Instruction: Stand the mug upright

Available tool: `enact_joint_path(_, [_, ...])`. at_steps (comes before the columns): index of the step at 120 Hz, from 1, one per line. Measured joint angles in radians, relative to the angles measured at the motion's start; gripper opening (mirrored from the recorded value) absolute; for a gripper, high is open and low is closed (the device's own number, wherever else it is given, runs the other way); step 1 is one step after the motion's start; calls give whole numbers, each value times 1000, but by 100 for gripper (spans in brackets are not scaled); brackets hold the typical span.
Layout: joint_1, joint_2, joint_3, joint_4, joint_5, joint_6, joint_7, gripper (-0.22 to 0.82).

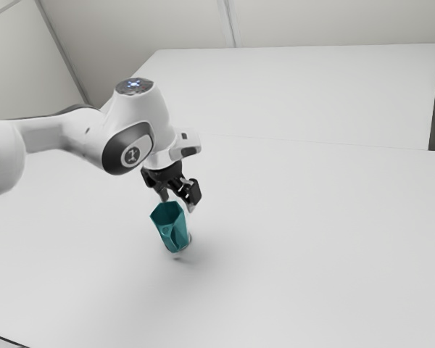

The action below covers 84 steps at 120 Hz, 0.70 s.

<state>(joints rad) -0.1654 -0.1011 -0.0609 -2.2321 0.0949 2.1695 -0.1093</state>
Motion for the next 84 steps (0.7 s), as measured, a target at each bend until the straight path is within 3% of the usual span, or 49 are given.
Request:
enact_joint_path(32, [13,13,-1,145,-65,-170,-3,55])
enact_joint_path(84, [61,92,17,469,-71,-463,1,58])
